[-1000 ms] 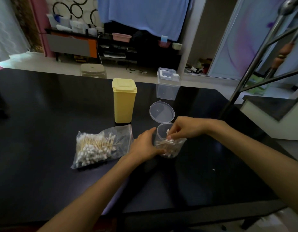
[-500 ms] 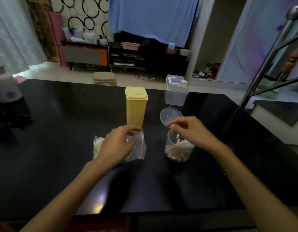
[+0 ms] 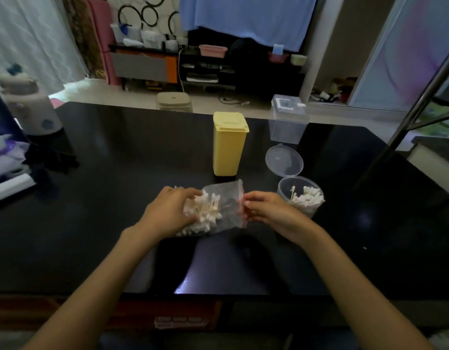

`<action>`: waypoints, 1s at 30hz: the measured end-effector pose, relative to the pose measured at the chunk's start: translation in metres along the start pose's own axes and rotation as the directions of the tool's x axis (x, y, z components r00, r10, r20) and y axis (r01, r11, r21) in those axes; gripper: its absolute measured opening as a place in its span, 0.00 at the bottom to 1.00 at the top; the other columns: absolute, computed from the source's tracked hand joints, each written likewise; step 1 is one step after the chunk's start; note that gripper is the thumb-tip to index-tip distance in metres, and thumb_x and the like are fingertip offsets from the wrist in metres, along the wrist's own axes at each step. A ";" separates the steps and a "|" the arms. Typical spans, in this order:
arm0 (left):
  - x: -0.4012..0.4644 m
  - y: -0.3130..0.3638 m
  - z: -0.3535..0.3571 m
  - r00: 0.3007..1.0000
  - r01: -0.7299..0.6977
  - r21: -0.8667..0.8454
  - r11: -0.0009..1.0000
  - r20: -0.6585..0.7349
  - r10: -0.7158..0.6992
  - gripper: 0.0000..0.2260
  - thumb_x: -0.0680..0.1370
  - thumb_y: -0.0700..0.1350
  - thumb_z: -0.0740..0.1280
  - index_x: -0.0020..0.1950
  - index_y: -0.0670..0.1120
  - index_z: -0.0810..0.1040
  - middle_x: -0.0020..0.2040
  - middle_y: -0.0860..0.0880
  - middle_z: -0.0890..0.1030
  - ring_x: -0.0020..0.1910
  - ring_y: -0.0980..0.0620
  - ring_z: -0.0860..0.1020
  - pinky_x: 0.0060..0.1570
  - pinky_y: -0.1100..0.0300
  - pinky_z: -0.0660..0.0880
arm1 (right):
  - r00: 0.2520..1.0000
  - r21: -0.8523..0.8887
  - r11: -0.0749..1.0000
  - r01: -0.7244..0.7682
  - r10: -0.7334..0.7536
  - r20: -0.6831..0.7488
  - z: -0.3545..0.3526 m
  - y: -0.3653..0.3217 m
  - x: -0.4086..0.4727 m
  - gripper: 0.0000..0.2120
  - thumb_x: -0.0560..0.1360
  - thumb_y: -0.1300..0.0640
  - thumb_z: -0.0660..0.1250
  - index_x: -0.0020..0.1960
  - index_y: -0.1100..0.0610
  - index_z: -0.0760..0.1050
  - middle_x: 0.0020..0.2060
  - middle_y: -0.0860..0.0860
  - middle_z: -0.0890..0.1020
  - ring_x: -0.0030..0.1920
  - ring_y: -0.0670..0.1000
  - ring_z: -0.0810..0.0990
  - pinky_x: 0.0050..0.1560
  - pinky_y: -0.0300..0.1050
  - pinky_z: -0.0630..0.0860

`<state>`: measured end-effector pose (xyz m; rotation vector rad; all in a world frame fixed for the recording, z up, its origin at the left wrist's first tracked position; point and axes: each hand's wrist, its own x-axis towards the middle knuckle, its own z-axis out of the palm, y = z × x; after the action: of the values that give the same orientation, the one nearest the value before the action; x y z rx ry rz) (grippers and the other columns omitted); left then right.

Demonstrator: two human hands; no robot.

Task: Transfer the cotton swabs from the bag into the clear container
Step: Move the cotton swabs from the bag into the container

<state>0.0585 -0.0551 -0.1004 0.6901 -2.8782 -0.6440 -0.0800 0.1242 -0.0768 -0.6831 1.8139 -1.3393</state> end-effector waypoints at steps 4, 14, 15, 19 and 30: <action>-0.001 0.002 -0.004 0.998 0.002 -0.066 0.998 0.058 0.002 0.35 0.63 0.50 0.78 0.68 0.55 0.70 0.63 0.53 0.74 0.64 0.50 0.70 0.63 0.55 0.68 | 0.965 -0.085 0.974 -0.210 0.220 0.141 -0.019 0.001 -0.011 0.11 0.79 0.64 0.58 0.57 0.63 0.76 0.36 0.53 0.80 0.32 0.45 0.78 0.34 0.34 0.75; -0.004 0.024 0.003 0.990 0.095 -0.171 0.981 0.120 -0.075 0.34 0.64 0.50 0.78 0.68 0.55 0.71 0.68 0.53 0.69 0.67 0.51 0.69 0.67 0.49 0.66 | 0.947 -0.395 0.875 -0.281 0.319 0.032 0.002 0.013 -0.007 0.16 0.78 0.51 0.63 0.35 0.56 0.78 0.21 0.47 0.77 0.18 0.42 0.66 0.20 0.32 0.62; -0.004 0.028 0.005 0.992 0.092 -0.181 0.979 0.104 -0.074 0.33 0.64 0.50 0.78 0.67 0.55 0.72 0.67 0.53 0.70 0.66 0.51 0.69 0.66 0.49 0.67 | 0.949 -0.408 0.870 -0.278 0.314 0.023 0.004 0.015 -0.007 0.15 0.77 0.51 0.63 0.35 0.56 0.77 0.22 0.47 0.77 0.18 0.42 0.65 0.20 0.32 0.62; -0.005 0.034 0.008 0.994 0.088 -0.229 0.970 0.079 -0.071 0.33 0.62 0.47 0.80 0.66 0.53 0.74 0.63 0.53 0.70 0.65 0.50 0.70 0.65 0.49 0.68 | 0.963 -0.440 0.857 -0.268 0.242 -0.114 0.000 0.026 0.001 0.12 0.75 0.54 0.66 0.35 0.58 0.76 0.25 0.52 0.76 0.21 0.46 0.69 0.23 0.38 0.65; 0.002 0.022 0.019 0.998 0.046 -0.317 0.947 0.049 -0.032 0.39 0.47 0.61 0.75 0.58 0.58 0.77 0.61 0.50 0.75 0.60 0.52 0.74 0.59 0.49 0.75 | 0.991 -0.410 0.904 -0.121 0.084 -0.108 -0.001 0.026 -0.001 0.11 0.70 0.62 0.73 0.48 0.69 0.81 0.47 0.67 0.82 0.44 0.59 0.82 0.48 0.52 0.79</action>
<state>0.0441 -0.0312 -0.1085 0.6913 -2.7072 -1.1093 -0.0794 0.1335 -0.1007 -0.7437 2.2045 -0.9293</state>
